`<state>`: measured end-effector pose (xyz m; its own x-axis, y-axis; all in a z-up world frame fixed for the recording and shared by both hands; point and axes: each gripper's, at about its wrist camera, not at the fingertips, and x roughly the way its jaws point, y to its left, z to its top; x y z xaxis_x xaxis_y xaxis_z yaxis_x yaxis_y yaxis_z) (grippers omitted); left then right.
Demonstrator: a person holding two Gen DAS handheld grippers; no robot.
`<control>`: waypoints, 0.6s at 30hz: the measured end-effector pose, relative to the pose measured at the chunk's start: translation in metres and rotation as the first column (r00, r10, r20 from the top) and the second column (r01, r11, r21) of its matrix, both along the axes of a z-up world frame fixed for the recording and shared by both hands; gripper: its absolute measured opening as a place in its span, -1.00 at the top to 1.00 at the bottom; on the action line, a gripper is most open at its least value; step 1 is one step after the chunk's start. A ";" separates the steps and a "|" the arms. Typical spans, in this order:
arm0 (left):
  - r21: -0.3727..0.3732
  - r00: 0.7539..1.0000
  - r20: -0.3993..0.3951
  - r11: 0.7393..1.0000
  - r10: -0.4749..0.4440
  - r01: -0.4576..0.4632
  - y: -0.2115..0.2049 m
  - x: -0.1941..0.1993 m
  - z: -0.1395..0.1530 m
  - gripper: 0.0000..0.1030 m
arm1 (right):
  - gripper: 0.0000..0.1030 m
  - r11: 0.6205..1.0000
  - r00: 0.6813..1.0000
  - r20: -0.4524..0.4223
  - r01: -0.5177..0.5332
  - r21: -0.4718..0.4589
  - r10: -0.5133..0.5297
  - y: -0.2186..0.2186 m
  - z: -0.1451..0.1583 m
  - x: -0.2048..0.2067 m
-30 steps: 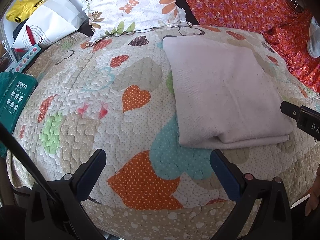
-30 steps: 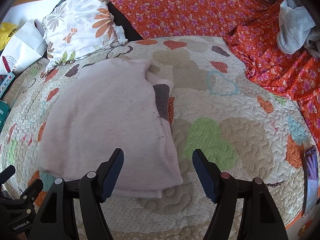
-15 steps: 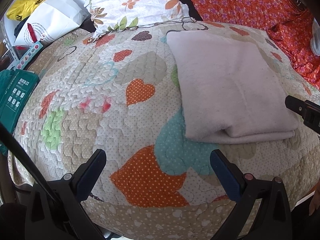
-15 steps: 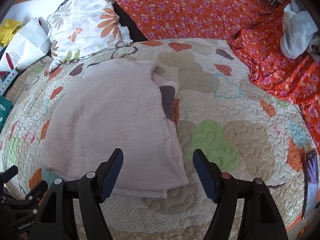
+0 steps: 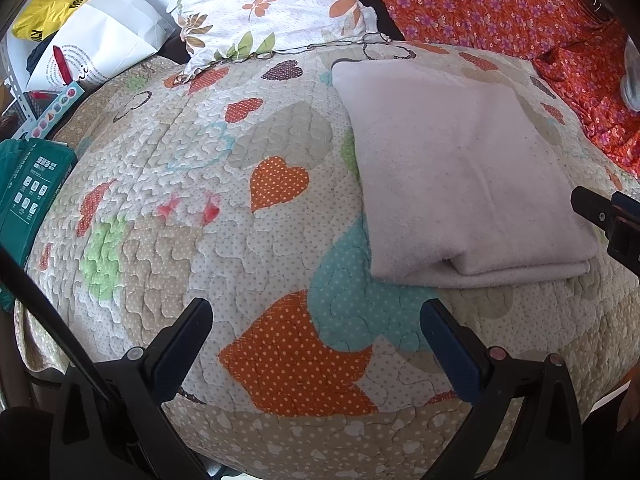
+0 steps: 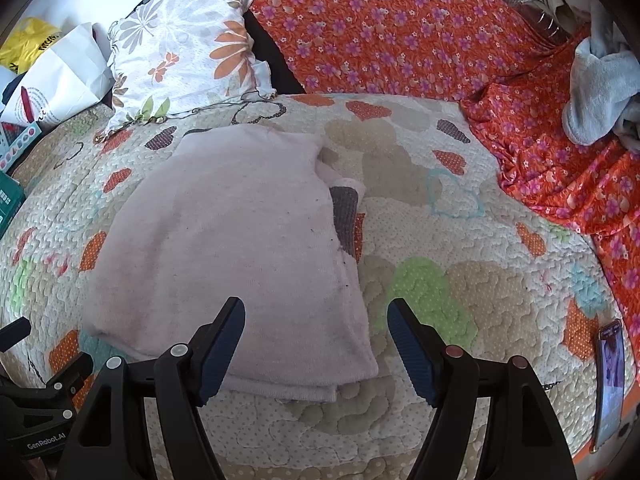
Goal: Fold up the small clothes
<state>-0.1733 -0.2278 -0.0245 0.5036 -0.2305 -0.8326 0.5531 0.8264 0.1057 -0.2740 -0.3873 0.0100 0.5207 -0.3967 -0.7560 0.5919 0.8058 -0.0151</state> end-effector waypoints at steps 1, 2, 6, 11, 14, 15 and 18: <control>0.000 1.000 -0.001 1.000 -0.002 0.002 0.000 0.000 0.000 -1.00 | -0.52 1.000 1.000 0.001 0.002 0.001 -0.002 0.000 0.000 0.000; 0.000 1.000 -0.001 1.000 -0.004 0.004 -0.001 -0.001 0.000 -1.00 | -0.52 1.000 1.000 0.002 0.003 0.002 -0.003 -0.001 0.000 -0.001; -0.004 1.000 -0.014 1.000 -0.009 0.009 -0.002 -0.001 -0.002 -1.00 | -0.52 1.000 1.000 0.004 0.003 0.003 -0.003 -0.002 0.001 -0.001; -0.005 1.000 -0.024 1.000 -0.009 0.009 -0.003 0.000 -0.004 -1.00 | -0.52 1.000 1.000 0.004 0.001 0.000 -0.001 -0.001 0.001 -0.001; -0.007 1.000 -0.028 1.000 -0.012 0.012 -0.004 0.001 -0.005 -1.00 | -0.52 1.000 1.000 0.005 0.004 0.000 -0.004 -0.002 0.001 0.000; -0.007 0.999 -0.028 1.000 -0.014 0.014 -0.005 0.001 -0.005 -1.00 | -0.52 1.000 1.000 0.006 0.006 -0.001 -0.006 -0.002 0.001 0.000; -0.003 0.999 -0.030 1.000 -0.018 0.018 -0.007 0.002 -0.006 -1.00 | -0.52 1.000 1.000 0.006 0.010 0.002 -0.010 -0.003 0.001 -0.001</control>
<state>-0.1715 -0.2348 -0.0309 0.4744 -0.2414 -0.8466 0.5704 0.8167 0.0868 -0.2746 -0.3901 0.0112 0.5212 -0.4006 -0.7536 0.6003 0.7997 -0.0099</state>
